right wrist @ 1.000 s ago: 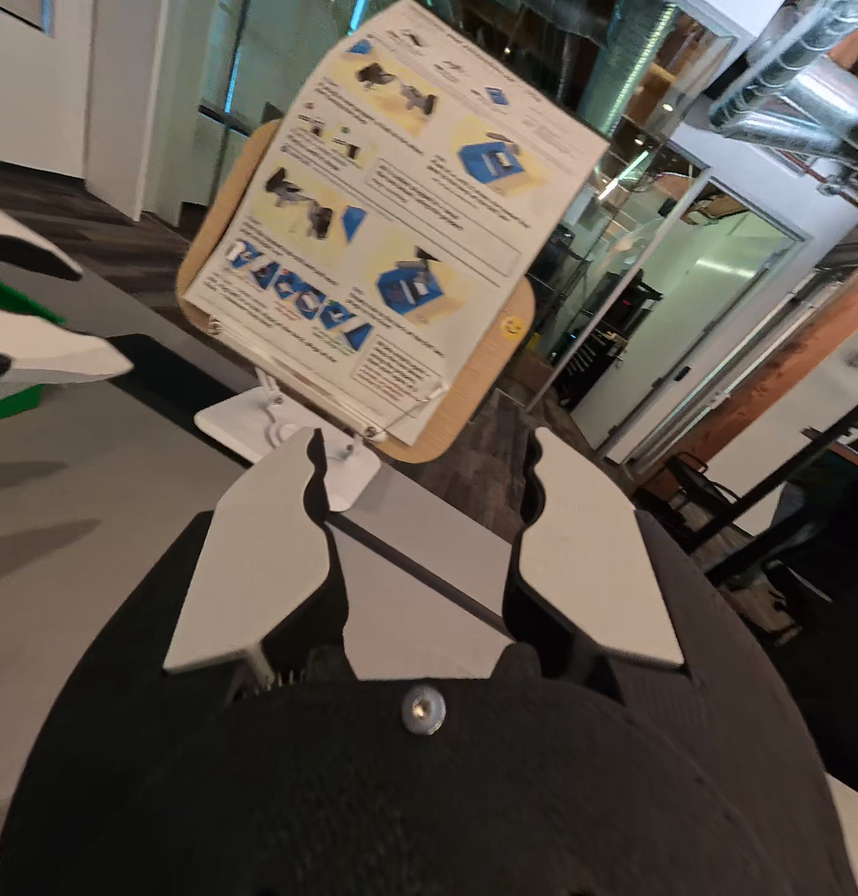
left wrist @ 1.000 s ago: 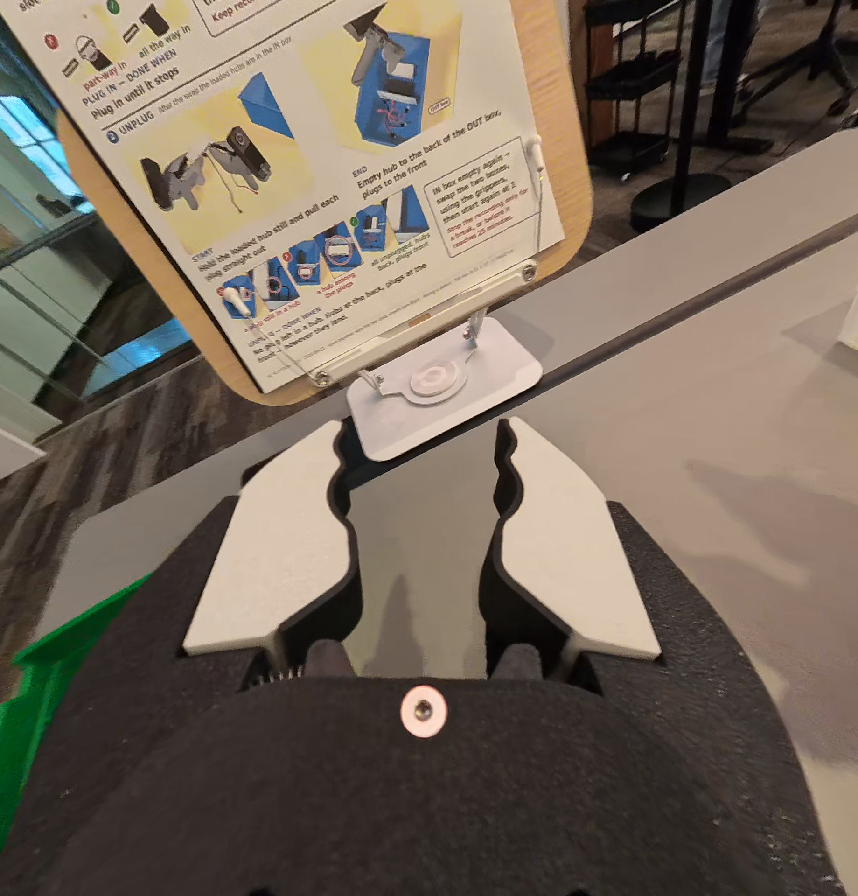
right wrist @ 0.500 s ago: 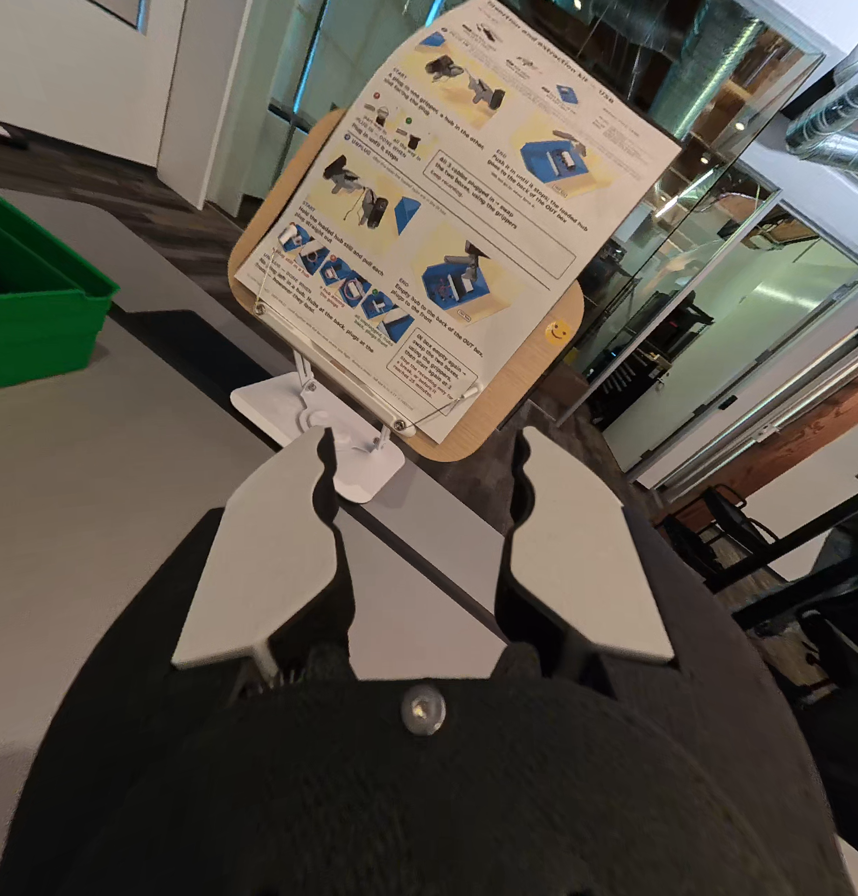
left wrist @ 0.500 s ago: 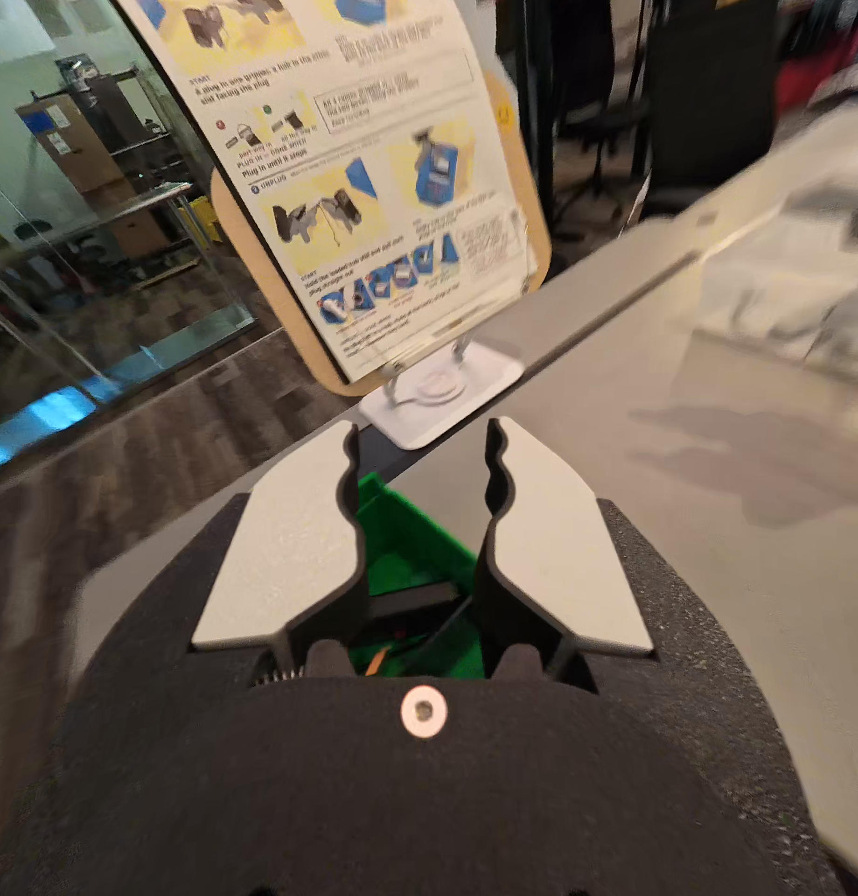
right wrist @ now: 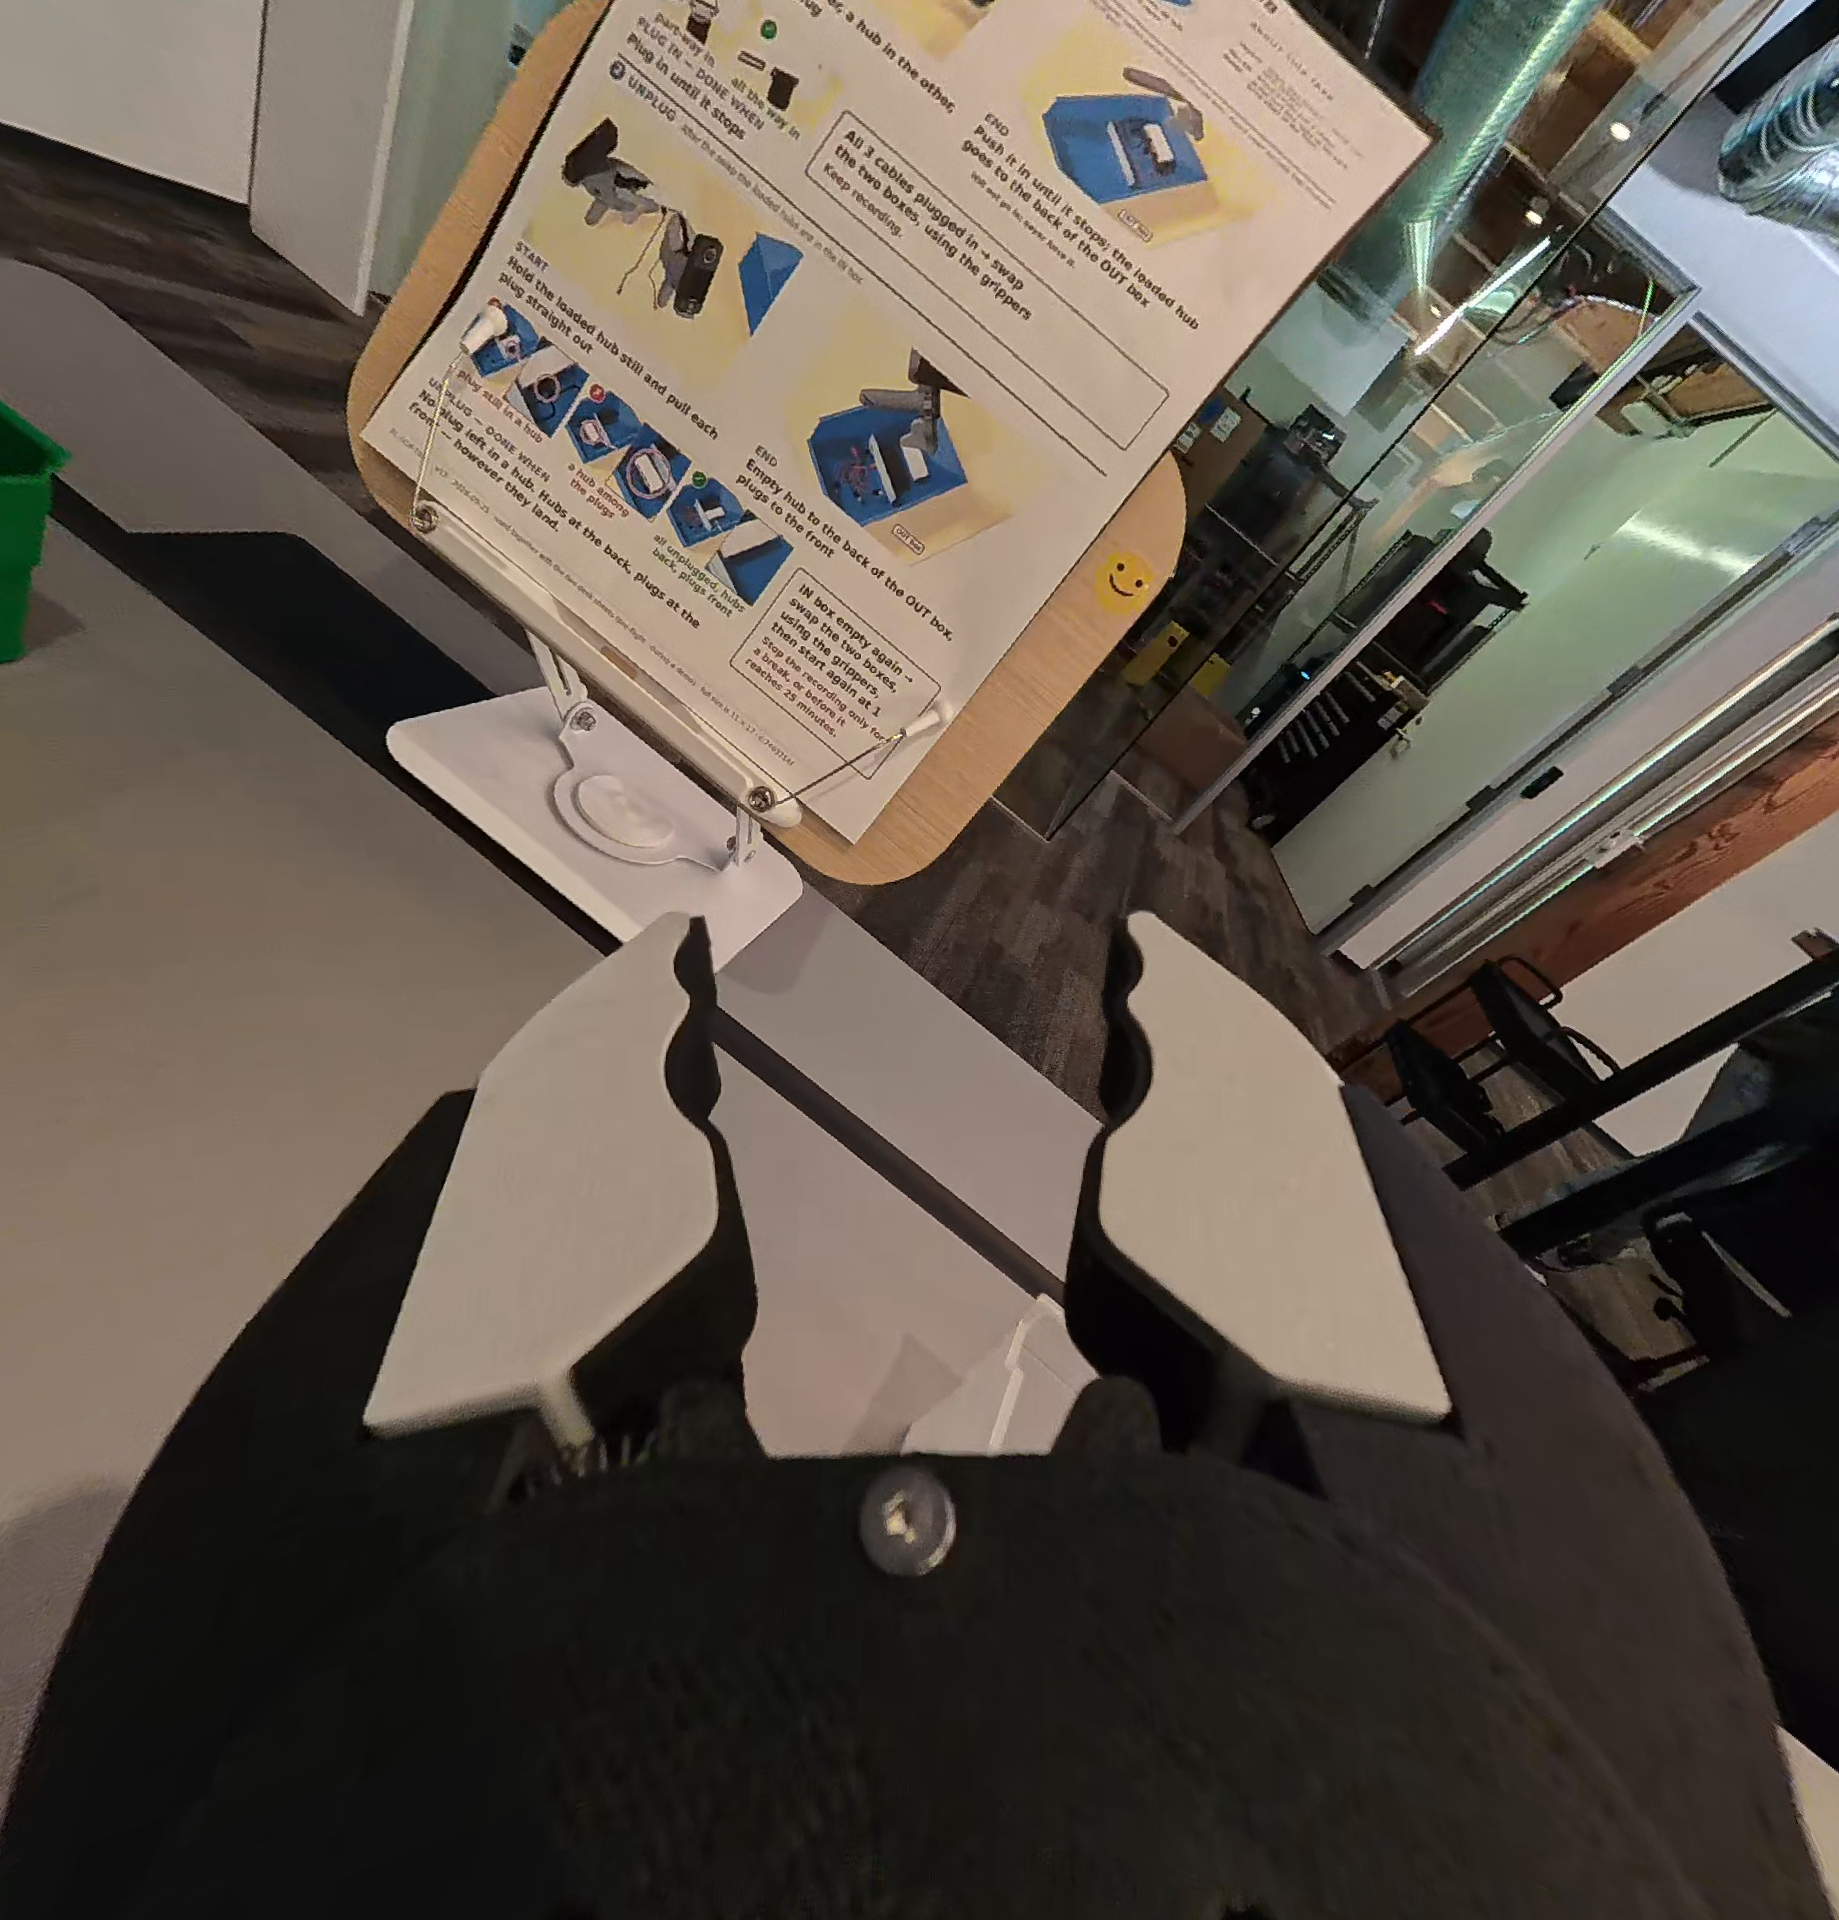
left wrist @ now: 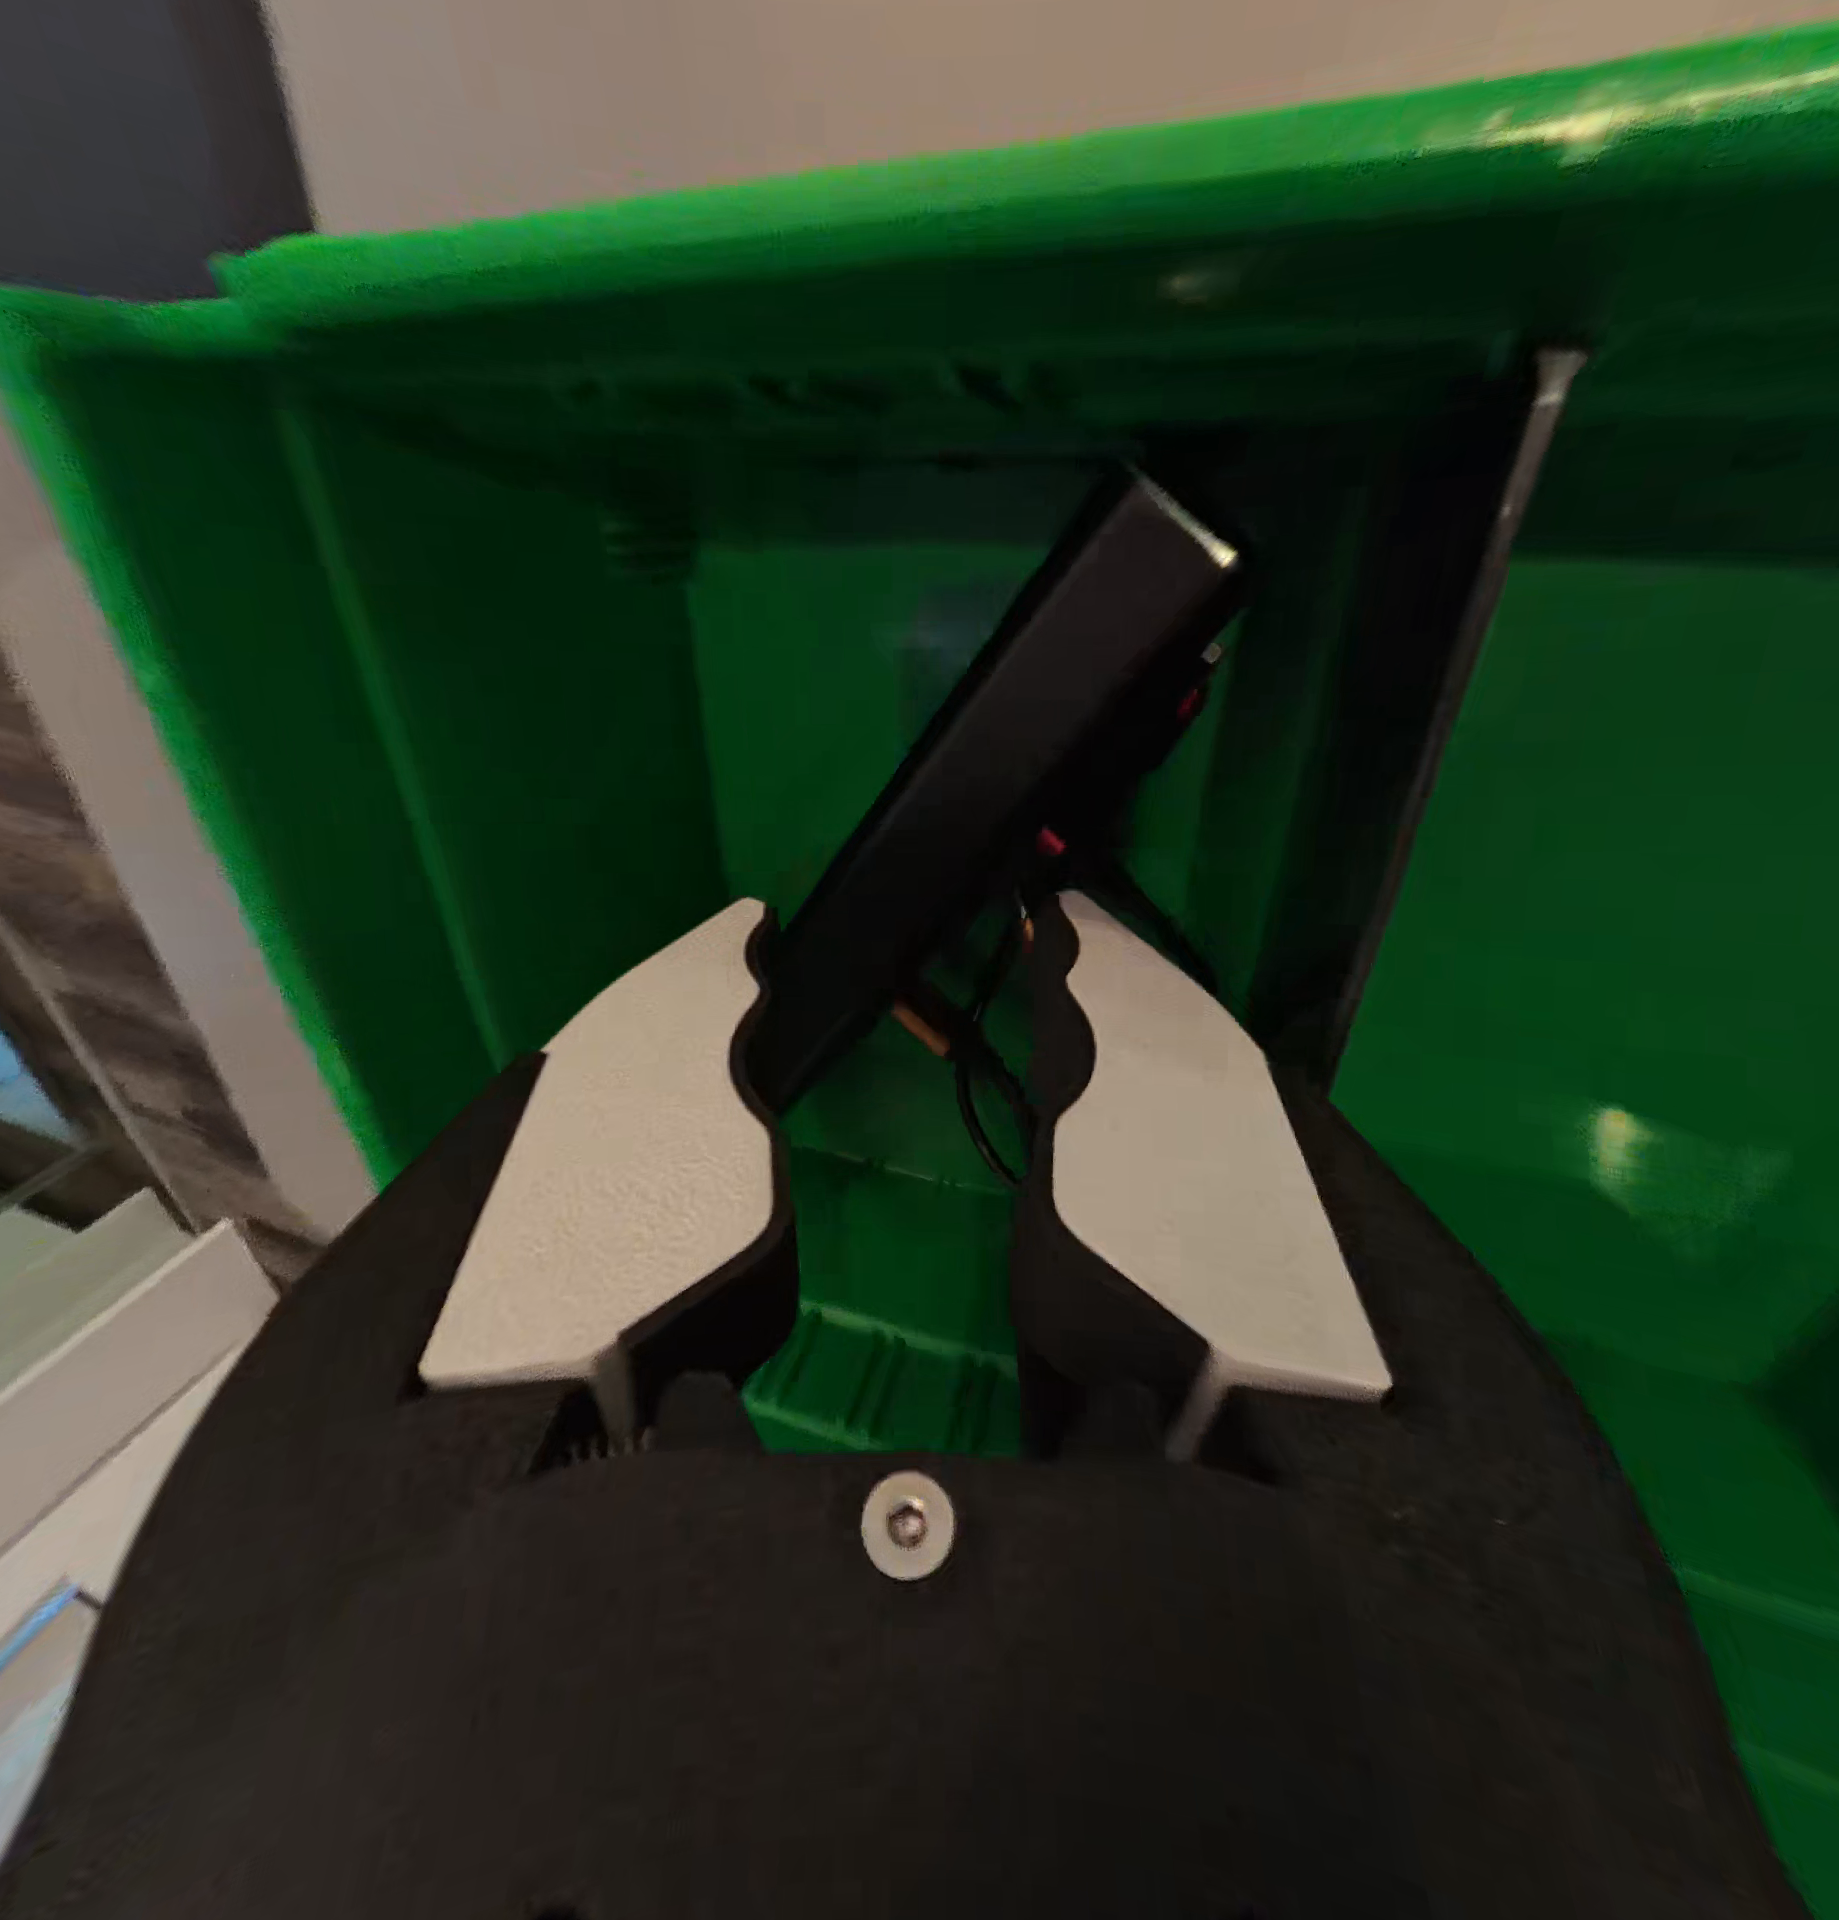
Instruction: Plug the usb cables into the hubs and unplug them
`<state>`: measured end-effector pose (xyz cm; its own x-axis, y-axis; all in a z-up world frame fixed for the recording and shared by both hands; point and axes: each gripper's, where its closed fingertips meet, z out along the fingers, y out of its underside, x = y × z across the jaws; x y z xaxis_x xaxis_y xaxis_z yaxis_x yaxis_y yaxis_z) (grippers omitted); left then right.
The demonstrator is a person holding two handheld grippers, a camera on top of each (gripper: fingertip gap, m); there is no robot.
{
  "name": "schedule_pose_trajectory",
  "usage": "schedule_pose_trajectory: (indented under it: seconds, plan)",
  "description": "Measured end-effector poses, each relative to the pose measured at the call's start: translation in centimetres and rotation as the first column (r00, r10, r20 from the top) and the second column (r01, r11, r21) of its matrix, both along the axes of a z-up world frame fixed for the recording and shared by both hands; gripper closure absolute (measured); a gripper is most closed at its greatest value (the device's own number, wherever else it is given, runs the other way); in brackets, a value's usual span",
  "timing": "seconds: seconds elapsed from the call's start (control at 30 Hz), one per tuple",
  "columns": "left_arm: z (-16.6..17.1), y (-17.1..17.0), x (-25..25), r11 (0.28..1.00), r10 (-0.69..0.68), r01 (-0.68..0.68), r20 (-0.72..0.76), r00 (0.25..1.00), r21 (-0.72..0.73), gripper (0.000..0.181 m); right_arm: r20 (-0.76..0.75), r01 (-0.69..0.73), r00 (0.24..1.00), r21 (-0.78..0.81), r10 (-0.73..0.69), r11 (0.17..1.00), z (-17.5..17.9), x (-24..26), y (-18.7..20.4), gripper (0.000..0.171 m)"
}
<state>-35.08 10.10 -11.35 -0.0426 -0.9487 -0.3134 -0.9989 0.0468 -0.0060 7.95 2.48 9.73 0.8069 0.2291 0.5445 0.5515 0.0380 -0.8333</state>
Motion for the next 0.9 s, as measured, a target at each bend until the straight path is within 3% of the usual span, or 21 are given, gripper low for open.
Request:
schedule_pose_trajectory:
  seconds: [0.33, 0.43, 0.53, 0.77, 0.9]
  plan:
    - [-1.2, 0.0, 0.5, 0.975, -0.175, 0.161, -0.082, 0.981, -0.154, 0.144, -0.003, 0.01, 1.0, -0.095, -0.011, 0.995, -2.4, 1.3, 1.4, 0.098]
    - [-1.9, 0.2, -0.2, 0.966, -0.218, 0.191, -0.155, 0.964, -0.174, 0.14, 0.011, 0.016, 1.0, -0.109, -0.015, 0.994, -3.0, 1.4, 1.7, 0.098]
    - [-2.8, 0.6, -0.6, 0.956, -0.27, 0.238, -0.198, 0.942, -0.171, 0.142, 0.013, 0.006, 1.0, -0.117, -0.005, 0.993, -3.3, 1.2, 1.8, 0.098]
    - [-3.2, 1.0, -0.4, 0.933, -0.355, 0.342, -0.131, 0.925, -0.114, 0.147, 0.018, 0.011, 1.0, -0.13, -0.008, 0.991, -3.8, 1.5, 2.1, 0.1]
    - [-3.0, 1.0, -0.6, 0.94, -0.339, 0.331, -0.113, 0.934, -0.083, 0.149, 0.024, 0.013, 1.0, -0.134, -0.01, 0.991, -3.9, 1.6, 2.2, 0.1]
